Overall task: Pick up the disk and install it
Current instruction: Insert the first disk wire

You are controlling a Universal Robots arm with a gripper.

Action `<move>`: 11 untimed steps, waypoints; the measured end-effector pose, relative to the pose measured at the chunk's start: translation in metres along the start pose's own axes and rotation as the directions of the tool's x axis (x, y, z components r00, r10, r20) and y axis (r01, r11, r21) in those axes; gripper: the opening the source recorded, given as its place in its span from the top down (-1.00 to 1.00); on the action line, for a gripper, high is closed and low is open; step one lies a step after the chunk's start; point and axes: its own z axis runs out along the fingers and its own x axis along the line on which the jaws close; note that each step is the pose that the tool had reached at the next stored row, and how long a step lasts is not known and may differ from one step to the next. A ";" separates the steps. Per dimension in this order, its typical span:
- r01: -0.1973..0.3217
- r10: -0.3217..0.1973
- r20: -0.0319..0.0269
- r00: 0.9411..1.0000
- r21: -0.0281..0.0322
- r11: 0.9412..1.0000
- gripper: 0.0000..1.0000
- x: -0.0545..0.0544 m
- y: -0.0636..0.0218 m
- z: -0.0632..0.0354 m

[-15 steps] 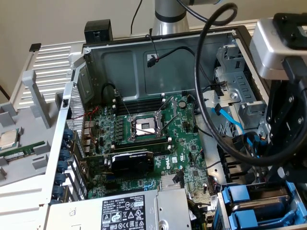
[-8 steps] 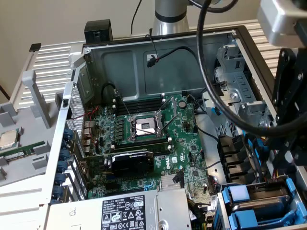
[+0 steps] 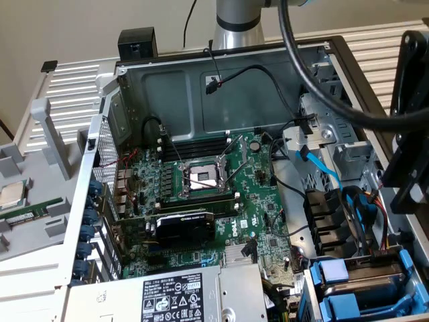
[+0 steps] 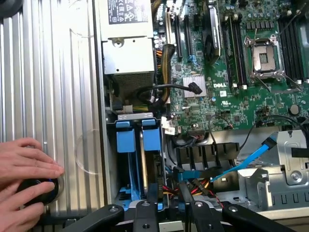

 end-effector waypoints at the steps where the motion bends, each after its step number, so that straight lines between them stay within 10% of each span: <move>1: 0.000 0.000 -0.002 1.000 0.000 1.000 0.38 0.000 0.0002 -0.0023; 11: -0.001 0.001 -0.004 1.000 0.000 1.000 0.38 -0.001 0.0005 -0.0042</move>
